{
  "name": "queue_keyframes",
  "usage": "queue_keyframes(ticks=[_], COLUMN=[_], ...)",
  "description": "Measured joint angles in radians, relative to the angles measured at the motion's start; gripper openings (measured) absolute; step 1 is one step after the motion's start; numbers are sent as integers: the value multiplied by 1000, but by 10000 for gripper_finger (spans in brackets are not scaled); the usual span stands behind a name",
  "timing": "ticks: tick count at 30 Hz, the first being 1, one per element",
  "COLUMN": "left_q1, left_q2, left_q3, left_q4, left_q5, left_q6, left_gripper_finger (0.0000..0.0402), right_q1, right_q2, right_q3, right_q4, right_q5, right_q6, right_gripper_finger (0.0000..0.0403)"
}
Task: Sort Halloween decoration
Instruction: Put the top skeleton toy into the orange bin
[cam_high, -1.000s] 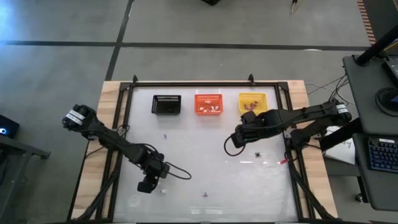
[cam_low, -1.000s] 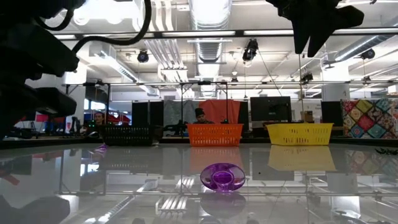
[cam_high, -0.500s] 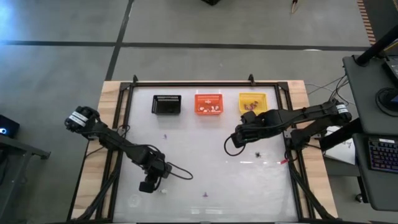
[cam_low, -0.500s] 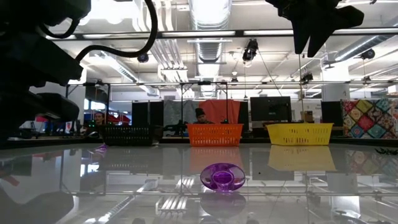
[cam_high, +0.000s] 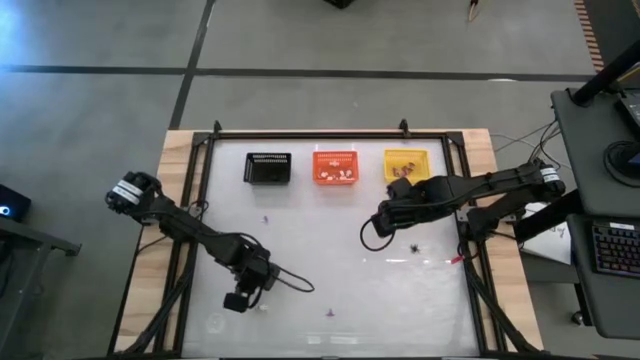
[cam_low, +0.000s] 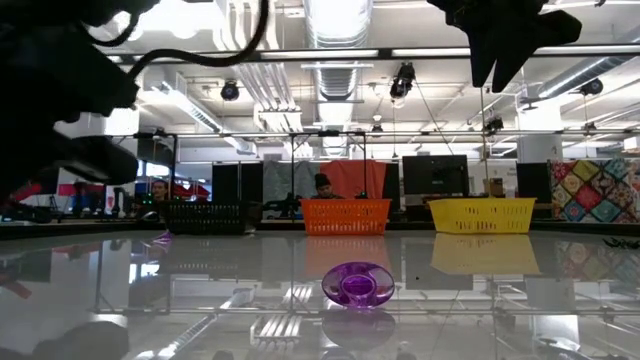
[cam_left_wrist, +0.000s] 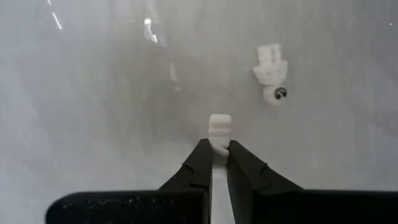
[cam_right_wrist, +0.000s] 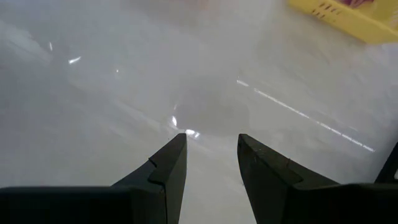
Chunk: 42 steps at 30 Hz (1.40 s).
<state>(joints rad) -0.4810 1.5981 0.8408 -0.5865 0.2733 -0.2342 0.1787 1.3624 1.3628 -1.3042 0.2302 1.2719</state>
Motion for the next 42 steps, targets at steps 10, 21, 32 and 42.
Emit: queue_keyframes(ticks=[10,21,32,42], left_q1=[161,476,837,1003], left_q2=[-6,-7,28,212], left_q3=[78,169,317,545], left_q4=[-53,-67,-58,-81], left_q5=[-2,-2,83,114], left_q6=[154,398,573,647], left_gripper_finger=[2,1,1,1], right_q1=[0,-2,-2,-44], right_q2=[0,0,1,1], right_q3=[-6,-73,-81,-109], right_q4=[0,0,1,0], right_q5=[42,50,139,212], right_q6=[11,-8,-10,6], right_gripper_finger=[134,134,134,134])
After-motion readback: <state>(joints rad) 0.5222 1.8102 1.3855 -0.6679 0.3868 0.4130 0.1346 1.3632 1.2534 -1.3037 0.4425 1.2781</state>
